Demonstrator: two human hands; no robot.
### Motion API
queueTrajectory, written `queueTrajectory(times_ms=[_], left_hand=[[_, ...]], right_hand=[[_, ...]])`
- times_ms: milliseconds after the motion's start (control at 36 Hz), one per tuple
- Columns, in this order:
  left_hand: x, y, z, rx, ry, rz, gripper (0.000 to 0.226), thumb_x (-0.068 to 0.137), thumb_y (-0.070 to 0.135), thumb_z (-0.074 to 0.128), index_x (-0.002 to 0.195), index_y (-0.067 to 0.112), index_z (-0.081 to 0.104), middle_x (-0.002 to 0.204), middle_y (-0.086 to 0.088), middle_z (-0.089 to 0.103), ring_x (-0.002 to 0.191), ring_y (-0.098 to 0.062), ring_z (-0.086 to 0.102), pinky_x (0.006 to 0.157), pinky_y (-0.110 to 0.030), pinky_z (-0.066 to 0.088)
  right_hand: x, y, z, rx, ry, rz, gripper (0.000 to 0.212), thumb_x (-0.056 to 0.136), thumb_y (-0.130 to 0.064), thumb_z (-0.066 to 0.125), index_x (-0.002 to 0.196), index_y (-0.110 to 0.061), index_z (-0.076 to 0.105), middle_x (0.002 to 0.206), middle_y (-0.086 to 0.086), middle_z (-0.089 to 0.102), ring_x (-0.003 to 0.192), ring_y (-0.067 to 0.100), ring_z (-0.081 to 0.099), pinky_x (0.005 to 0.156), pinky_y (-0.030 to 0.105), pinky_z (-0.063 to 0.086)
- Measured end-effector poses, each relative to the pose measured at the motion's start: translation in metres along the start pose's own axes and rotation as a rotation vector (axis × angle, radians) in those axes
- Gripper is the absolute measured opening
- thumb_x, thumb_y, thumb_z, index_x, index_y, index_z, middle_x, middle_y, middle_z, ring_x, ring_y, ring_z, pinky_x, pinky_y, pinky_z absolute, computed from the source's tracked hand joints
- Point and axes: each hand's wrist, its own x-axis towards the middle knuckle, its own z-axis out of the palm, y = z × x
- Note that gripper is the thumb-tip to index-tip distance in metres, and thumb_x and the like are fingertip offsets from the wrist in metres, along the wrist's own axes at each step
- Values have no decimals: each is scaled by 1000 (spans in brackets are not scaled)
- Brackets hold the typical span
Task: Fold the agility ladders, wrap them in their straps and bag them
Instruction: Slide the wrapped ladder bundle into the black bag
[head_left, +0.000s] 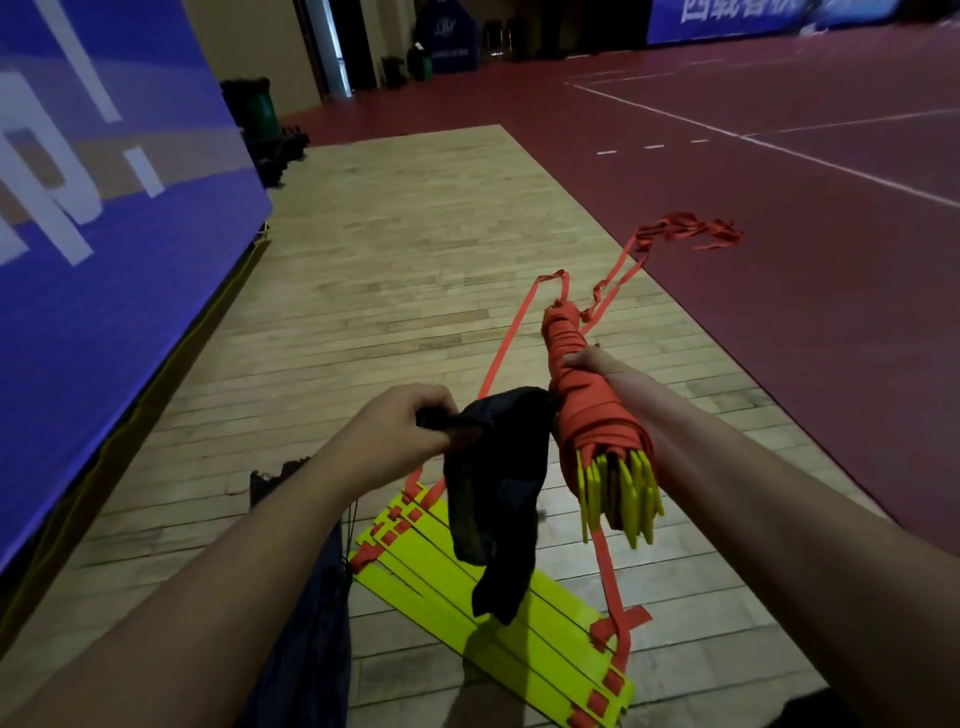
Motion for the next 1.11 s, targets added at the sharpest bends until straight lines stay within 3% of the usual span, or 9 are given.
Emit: queueTrajectory(times_ms=[83,222,278,361,500,611,750,944,1111], left_hand=[[1,4,-11,-99,21,85,11,86,6,74,89,4,64,95,1,55,76,-2,55,69,-16,44],[-7,7,-24,-297,-198,8,17,74,25,72,77,11,63,77,-17,61,72,-22,57,66,-31,45],[-10,5,-25,-406,-225,-20,18,81,5,70,93,10,57,80,-20,66,74,-29,61,73,-38,48],[-13,7,-26,-428,-307,-78,61,89,-26,41,130,19,49,108,-34,64,95,-49,64,88,-52,48],[-16,14,-24,-261,-287,-132,35,92,-15,41,106,5,67,109,-26,65,90,-23,63,82,-37,49],[-10,24,-30,51,-383,-71,4,95,4,60,96,5,64,83,-5,67,73,-8,61,69,-22,49],[13,46,-51,179,-532,-192,19,99,16,59,89,5,70,76,-2,70,67,-10,64,60,-20,50],[58,27,-112,-219,174,-716,18,100,18,53,89,5,58,77,-13,63,62,-26,62,42,-29,52],[70,-15,-160,-414,344,-808,17,99,17,50,83,11,53,72,-6,53,59,-15,50,43,-22,43]], right_hand=[[3,3,2,-94,39,-6,22,93,-23,59,78,-10,51,55,6,51,34,18,50,38,22,47],[8,3,2,-160,29,8,18,93,-24,61,85,-10,53,57,5,55,36,18,54,38,23,47],[10,3,2,-189,2,10,16,93,-23,60,88,-9,54,58,5,56,37,18,54,39,24,48],[12,6,3,-238,-15,16,16,92,-22,63,95,-10,54,60,6,58,39,17,55,40,25,49],[11,10,10,-310,-60,37,17,95,-23,58,85,-9,55,57,6,57,37,17,54,39,23,49],[14,14,13,-369,-83,58,15,93,-23,61,88,-10,57,60,5,58,39,17,55,42,23,49],[11,21,27,-416,-131,40,17,95,-23,59,86,-8,57,62,7,58,42,17,55,41,21,49],[-4,17,32,-743,-34,-211,28,84,-35,77,86,-7,70,57,3,68,44,16,63,44,21,49],[-25,11,37,-842,-152,-406,21,88,-30,72,82,-10,72,61,-1,68,50,13,62,48,21,48]])
